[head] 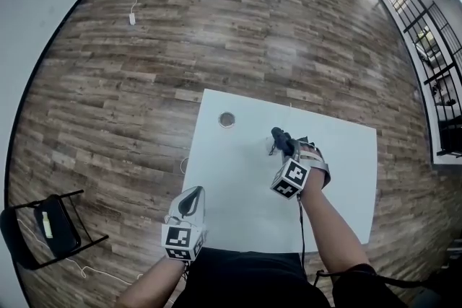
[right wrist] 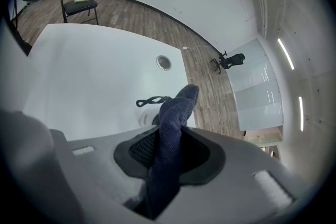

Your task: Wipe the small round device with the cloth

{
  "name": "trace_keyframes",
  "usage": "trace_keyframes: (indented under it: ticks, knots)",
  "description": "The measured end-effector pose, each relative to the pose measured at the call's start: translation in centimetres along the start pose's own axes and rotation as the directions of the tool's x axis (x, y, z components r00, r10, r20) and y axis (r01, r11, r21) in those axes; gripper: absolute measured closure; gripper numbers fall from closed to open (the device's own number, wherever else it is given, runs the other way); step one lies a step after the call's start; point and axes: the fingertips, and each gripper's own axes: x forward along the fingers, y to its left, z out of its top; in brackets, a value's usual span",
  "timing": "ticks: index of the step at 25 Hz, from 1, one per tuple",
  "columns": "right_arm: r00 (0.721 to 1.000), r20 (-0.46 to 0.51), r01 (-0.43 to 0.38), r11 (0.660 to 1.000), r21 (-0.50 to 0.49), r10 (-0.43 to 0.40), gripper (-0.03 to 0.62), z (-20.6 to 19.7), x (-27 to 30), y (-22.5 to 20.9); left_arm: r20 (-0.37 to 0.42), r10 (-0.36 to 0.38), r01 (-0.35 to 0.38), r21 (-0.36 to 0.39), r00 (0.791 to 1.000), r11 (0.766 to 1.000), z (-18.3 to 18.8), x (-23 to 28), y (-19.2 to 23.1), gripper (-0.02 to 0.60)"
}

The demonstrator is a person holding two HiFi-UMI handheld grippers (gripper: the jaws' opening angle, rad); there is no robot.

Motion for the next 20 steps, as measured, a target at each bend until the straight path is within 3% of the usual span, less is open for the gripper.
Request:
trace_keyframes:
  ticks: [7, 10, 13, 15, 17, 20]
  knots:
    - [0.996, 0.032, -0.089, 0.996, 0.003, 0.089, 0.494, 0.7, 1.1, 4.1, -0.001, 0.016, -0.016, 0.022, 1.0, 1.0, 0.1, -0.7, -0.2, 0.574]
    - [0.985, 0.034, -0.173, 0.983, 0.059, 0.171, 0.494, -0.6, 2.7, 6.8, -0.004, 0.032, -0.032, 0.024, 0.999, 0.999, 0.3, -1.1, 0.1, 0.574]
    - [0.972, 0.042, -0.237, 0.956, 0.174, 0.233, 0.493, -3.0, 3.6, 9.0, -0.009, 0.038, -0.038, 0.015, 0.999, 0.999, -0.1, -1.7, 0.2, 0.574]
    - [0.98, 0.088, -0.197, 0.947, 0.254, 0.18, 0.493, -3.7, 2.7, 7.5, -0.006, 0.04, -0.04, 0.016, 0.999, 0.999, -0.1, -1.8, 0.1, 0.575]
    - [0.986, 0.157, -0.105, 0.951, 0.29, 0.061, 0.493, -3.3, 0.9, 4.0, 0.001, 0.045, -0.045, 0.015, 0.999, 0.999, 0.1, -1.8, 0.1, 0.574]
    - [0.971, 0.217, 0.033, 0.953, 0.302, -0.103, 0.493, -2.3, -0.9, -1.0, 0.007, 0.033, -0.033, 0.025, 0.999, 0.999, 0.7, -1.2, -0.4, 0.574]
